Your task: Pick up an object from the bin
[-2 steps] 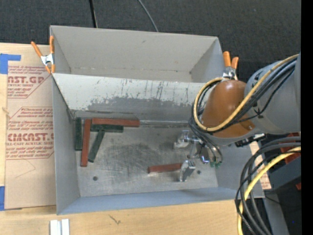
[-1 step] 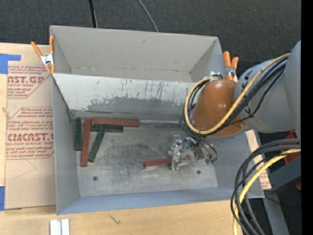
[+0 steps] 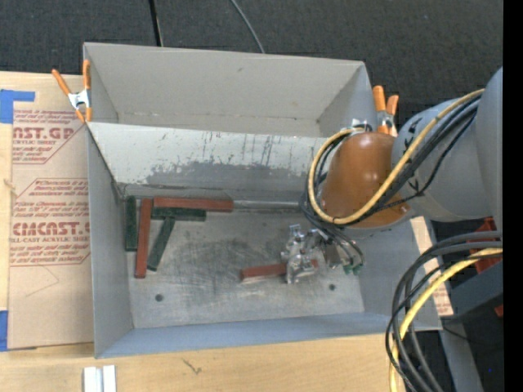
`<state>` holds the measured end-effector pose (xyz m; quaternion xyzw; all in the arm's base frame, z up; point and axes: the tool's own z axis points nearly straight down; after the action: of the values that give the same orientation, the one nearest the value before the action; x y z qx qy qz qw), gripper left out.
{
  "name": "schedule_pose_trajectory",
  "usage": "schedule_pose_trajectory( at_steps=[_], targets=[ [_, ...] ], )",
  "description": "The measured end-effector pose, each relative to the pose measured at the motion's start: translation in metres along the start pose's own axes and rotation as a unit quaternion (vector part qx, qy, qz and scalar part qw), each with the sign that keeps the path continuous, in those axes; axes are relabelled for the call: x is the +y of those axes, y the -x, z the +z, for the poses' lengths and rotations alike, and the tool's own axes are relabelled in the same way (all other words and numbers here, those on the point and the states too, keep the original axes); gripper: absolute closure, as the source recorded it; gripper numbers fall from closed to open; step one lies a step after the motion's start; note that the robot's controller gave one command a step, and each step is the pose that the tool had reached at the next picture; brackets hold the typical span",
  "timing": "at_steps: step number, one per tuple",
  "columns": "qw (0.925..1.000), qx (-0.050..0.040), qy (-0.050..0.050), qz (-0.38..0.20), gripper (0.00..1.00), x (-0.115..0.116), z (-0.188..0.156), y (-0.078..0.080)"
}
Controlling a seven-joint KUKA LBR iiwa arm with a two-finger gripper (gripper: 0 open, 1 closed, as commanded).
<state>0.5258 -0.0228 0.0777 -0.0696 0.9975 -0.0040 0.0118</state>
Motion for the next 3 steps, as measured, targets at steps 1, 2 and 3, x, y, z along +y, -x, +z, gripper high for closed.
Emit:
schedule_pose_trajectory(
  at_steps=[1, 2, 3],
  targets=[
    [1.0000, 0.0032, 0.001, 0.000, 1.00, 0.001, -0.003, -0.001],
    [0.9999, 0.0107, 0.004, -0.001, 1.00, 0.002, -0.016, -0.003],
    [0.9999, 0.0092, 0.004, -0.001, 1.00, 0.002, -0.023, -0.001]
  ],
)
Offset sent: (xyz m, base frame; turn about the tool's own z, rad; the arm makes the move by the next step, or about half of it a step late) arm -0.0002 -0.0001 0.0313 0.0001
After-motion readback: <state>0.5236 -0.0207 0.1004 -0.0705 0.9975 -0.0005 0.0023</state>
